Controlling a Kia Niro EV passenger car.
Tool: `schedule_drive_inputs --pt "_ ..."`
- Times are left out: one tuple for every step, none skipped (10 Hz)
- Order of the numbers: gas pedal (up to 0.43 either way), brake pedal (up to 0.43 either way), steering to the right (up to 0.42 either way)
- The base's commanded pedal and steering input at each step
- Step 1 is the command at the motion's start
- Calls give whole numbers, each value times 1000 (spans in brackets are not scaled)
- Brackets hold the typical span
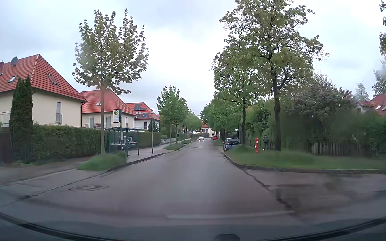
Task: Follow the waypoints while adhering to traffic rules and regulations
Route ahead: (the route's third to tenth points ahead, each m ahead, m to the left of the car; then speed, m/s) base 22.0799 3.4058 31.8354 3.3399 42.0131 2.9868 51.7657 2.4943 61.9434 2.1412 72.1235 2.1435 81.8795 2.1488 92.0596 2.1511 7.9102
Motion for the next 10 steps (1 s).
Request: schedule_drive_inputs --pt "98 0 -2" --pt "98 0 -2" --pt "98 0 -2" --pt "98 0 -2" --pt "98 0 -2" --pt "98 0 -2" --pt "98 0 -2" --pt "98 0 -2" --pt "98 0 -2" --pt "98 0 -1"
